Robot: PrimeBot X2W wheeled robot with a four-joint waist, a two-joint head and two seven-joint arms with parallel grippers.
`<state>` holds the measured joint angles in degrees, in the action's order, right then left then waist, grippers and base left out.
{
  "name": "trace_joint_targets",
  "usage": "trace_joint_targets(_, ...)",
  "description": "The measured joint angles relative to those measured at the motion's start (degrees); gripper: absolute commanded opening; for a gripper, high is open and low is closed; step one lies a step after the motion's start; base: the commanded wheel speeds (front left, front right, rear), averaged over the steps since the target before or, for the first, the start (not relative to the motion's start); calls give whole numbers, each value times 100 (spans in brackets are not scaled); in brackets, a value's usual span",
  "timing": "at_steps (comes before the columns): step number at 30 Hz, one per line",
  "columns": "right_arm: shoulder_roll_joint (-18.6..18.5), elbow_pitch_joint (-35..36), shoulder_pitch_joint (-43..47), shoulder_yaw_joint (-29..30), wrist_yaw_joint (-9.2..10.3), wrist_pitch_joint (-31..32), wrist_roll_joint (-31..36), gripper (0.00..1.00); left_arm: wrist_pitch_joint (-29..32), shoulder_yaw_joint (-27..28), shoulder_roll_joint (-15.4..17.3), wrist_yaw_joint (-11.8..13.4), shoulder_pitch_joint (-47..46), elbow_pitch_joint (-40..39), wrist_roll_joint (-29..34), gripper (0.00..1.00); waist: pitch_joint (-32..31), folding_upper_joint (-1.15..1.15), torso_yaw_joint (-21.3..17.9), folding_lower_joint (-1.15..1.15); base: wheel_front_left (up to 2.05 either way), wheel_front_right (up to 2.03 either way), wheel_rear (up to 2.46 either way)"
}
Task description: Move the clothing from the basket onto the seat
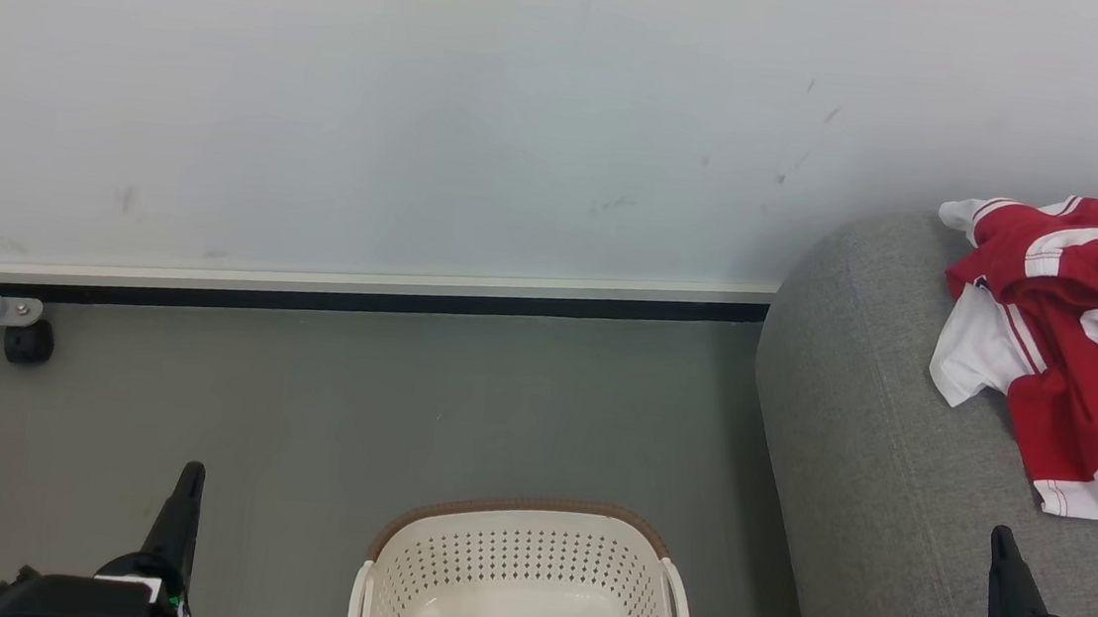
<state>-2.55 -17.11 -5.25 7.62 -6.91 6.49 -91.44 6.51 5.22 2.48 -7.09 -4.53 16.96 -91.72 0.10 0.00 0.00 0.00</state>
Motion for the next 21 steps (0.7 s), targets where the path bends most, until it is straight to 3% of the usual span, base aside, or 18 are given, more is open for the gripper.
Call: trace_joint_targets(21,0,1,0,0,0,0,0,0,0,-1,0,0,0,-1,0,0,1,0,0,0,0,0,0)
